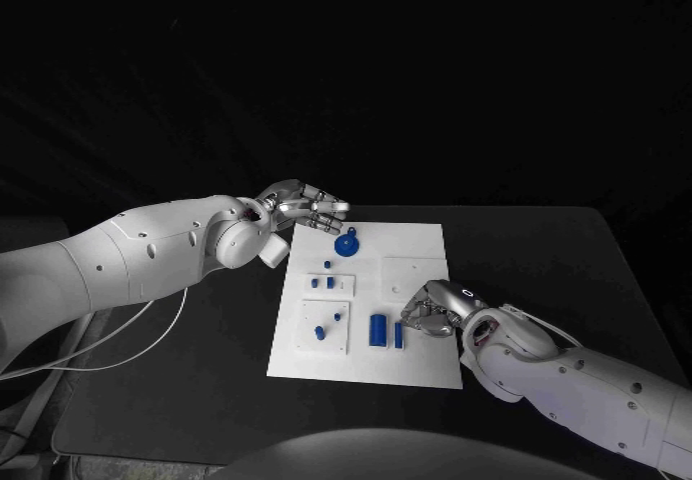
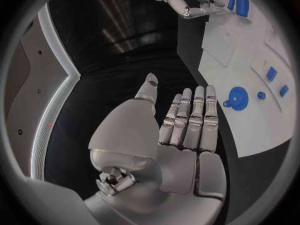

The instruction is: Assemble the parts on the task board

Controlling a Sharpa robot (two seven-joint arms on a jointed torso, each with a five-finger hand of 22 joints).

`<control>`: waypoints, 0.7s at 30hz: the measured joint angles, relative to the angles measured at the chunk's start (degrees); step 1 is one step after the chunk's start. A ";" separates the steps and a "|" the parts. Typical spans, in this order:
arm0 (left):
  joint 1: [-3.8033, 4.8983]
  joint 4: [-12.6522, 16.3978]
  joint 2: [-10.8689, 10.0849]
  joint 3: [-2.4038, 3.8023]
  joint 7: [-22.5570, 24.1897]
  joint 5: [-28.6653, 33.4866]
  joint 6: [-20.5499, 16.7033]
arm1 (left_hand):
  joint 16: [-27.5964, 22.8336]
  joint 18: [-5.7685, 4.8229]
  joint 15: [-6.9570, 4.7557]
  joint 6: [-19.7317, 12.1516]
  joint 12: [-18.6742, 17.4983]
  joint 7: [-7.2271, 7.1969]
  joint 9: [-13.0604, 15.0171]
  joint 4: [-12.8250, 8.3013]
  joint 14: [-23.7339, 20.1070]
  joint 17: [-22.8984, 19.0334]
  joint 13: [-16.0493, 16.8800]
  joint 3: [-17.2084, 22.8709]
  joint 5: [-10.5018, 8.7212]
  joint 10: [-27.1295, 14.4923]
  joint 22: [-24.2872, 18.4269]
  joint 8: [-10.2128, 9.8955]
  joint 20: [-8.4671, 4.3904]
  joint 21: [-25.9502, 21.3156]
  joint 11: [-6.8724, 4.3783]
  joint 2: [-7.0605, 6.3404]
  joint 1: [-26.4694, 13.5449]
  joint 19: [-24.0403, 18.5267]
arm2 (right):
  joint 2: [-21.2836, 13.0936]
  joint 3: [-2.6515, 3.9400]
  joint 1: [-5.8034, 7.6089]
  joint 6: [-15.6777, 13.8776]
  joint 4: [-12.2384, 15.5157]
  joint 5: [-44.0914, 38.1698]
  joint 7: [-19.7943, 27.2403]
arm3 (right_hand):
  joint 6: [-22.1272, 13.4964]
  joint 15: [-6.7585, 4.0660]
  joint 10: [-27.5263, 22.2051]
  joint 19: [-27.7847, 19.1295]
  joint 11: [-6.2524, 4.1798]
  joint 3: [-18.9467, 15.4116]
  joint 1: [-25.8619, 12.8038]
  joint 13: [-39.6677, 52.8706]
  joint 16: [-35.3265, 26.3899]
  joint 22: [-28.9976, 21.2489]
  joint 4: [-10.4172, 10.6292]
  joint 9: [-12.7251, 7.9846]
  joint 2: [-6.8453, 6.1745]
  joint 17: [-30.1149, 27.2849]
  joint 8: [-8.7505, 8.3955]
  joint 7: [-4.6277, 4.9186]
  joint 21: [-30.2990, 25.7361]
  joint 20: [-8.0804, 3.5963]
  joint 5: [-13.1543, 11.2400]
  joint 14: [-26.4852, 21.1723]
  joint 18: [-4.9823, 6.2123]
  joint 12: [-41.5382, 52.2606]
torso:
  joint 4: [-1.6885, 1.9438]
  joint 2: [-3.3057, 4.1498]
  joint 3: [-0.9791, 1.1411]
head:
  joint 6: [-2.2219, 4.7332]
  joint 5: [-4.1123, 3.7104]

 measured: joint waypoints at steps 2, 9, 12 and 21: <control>0.00 0.00 0.00 0.00 0.00 -0.01 0.00 | 0.00 -0.01 0.00 0.00 0.00 0.00 0.00 0.00 0.00 0.00 0.00 0.00 0.00 0.00 0.00 0.00 0.00 0.00 0.00 0.00 0.00 0.00 | -0.08 0.00 0.00 -0.33 0.23 0.19 0.18 | 0.00 0.00 0.00 0.00 0.00 0.00 0.00 0.03 0.00 0.00 0.00 0.00 0.00 0.03 0.00 0.00 0.00 0.00 0.00 0.00 0.00 0.00 | -0.02 0.00 -0.02 | 0.00 0.00; 0.00 0.01 0.00 -0.01 -0.01 -0.04 0.00 | 0.00 0.00 0.00 0.00 0.00 0.00 0.00 0.00 0.00 0.00 0.00 0.00 0.00 0.00 0.00 0.00 0.00 0.00 0.00 0.00 0.00 0.00 | 0.02 0.01 0.00 -0.59 0.37 0.65 0.50 | 0.17 0.00 0.00 0.00 0.00 0.00 0.29 0.17 0.00 0.00 0.00 0.00 0.29 0.23 0.00 -0.18 0.35 0.00 0.00 0.00 0.00 0.00 | -0.01 -0.01 -0.05 | 0.00 -0.02; 0.00 0.01 0.00 -0.01 -0.01 -0.06 0.00 | 0.00 0.00 0.00 0.00 0.00 0.00 0.00 0.00 0.00 0.00 0.00 0.00 0.00 0.00 0.00 0.00 0.00 0.00 0.00 0.00 0.00 0.00 | 0.26 0.01 0.00 -0.40 0.18 0.72 0.51 | 0.36 0.00 0.00 0.00 0.00 0.11 0.60 0.17 0.00 0.00 -0.11 -0.01 0.60 0.37 0.00 -0.36 0.35 0.00 0.00 0.00 0.00 0.00 | 0.00 -0.01 -0.05 | 0.01 -0.05; 0.00 0.01 0.01 -0.01 -0.02 -0.08 0.00 | 0.00 0.00 0.00 0.00 0.00 0.00 0.00 0.00 0.00 0.00 0.00 0.00 0.00 0.00 0.00 0.00 0.00 0.00 0.00 0.00 0.00 0.00 | 1.33 0.01 -0.07 0.18 -0.67 0.45 0.20 | 1.29 0.00 0.21 0.00 -0.21 -0.47 1.66 0.41 0.70 0.00 -2.53 -0.03 1.66 1.04 0.20 -0.23 1.45 0.00 0.00 0.00 0.00 0.00 | 0.01 -0.01 -0.06 | -0.01 -0.06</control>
